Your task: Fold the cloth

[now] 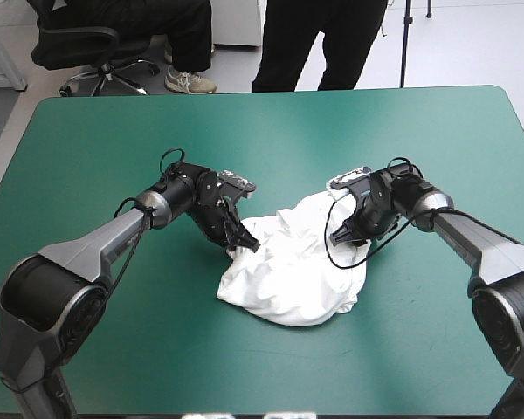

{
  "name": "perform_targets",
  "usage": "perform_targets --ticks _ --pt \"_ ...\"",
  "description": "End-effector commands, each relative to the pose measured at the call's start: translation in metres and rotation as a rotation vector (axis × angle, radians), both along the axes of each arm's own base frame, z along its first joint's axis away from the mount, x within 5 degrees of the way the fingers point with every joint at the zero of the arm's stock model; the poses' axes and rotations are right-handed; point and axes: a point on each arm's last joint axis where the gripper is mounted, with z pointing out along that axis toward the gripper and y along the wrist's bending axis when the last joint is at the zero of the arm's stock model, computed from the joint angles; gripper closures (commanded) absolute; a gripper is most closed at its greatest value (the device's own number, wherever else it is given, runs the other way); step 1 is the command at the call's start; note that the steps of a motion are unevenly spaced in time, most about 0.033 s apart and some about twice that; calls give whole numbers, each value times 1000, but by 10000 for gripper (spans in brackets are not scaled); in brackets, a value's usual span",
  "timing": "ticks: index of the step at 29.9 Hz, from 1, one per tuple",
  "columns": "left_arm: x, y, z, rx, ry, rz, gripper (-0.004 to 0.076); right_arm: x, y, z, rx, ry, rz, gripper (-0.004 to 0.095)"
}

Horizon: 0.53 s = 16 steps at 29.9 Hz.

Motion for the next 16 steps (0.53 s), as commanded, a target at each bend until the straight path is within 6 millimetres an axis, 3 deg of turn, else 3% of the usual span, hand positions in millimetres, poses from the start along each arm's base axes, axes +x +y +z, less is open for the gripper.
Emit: perform_targets --ticks 1,3,7,8,13,16 --pt "-4 -1 21 -29 -30 -2 741 4 1 7 4 -35 15 467" --pt "-4 -1 21 -28 -28 -2 741 3 1 4 -2 -20 17 562" --pt "-3 -1 21 -27 -33 -3 741 0 0 -3 -7 12 25 883" --pt "-3 -1 21 -27 -33 -3 741 0 0 -4 -7 14 25 926" --pt "-2 2 25 13 -54 -23 741 1 -1 -2 -13 5 29 926" --pt "-2 5 45 30 -84 -33 741 4 -5 17 -13 -10 18 925"
